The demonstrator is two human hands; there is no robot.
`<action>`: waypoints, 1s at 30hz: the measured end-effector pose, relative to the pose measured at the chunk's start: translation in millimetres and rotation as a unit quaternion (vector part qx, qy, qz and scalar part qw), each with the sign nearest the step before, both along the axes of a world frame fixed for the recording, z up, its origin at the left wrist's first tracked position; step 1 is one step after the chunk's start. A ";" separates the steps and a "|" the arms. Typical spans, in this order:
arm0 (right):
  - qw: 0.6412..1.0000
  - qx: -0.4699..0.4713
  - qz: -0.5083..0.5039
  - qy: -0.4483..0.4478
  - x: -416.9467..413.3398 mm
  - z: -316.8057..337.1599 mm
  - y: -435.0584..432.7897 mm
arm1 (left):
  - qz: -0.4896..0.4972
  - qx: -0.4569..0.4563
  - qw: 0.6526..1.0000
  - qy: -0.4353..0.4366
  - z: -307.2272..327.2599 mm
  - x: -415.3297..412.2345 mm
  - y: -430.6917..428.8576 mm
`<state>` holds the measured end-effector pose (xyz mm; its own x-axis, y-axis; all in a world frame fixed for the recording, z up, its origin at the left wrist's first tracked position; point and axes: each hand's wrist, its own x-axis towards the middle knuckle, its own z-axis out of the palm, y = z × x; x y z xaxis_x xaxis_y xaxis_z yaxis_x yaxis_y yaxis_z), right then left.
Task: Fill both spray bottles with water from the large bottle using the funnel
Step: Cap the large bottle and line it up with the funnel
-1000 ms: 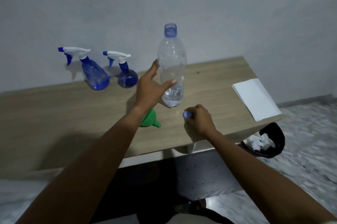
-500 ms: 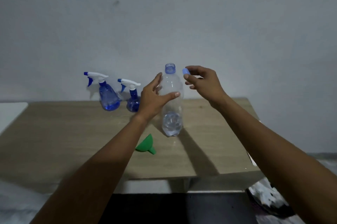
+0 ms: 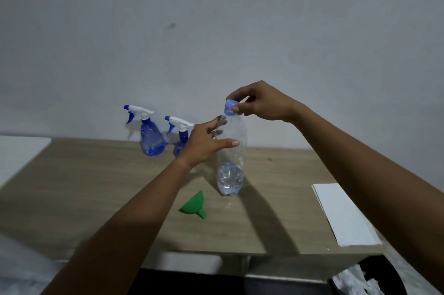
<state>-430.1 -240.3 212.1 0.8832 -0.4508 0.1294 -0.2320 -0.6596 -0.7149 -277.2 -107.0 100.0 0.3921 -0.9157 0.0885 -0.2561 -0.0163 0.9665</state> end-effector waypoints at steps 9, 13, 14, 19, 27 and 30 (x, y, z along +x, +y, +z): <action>0.982 -0.168 -0.025 0.077 14.1 12.9 2.9 | -0.013 0.012 1.000 -0.016 2.2 3.7 -0.1; 0.970 -0.222 -0.066 0.075 15.1 -8.1 6.7 | -0.018 0.004 1.000 -0.019 1.2 4.1 -0.2; 0.976 -0.197 -0.058 0.078 13.3 -10.0 6.1 | -0.021 0.004 1.000 -0.022 1.4 4.2 -0.1; 0.996 -0.046 0.032 0.074 5.4 0.0 1.5 | -0.019 0.012 1.000 -0.010 2.3 4.8 0.7; 0.993 -0.109 -0.033 0.044 16.0 -11.0 7.7 | 0.000 0.004 1.000 -0.001 0.0 1.6 -0.5; 0.990 -0.114 -0.067 0.045 18.6 -10.8 12.0 | 0.010 0.004 1.000 -0.004 0.0 0.6 0.0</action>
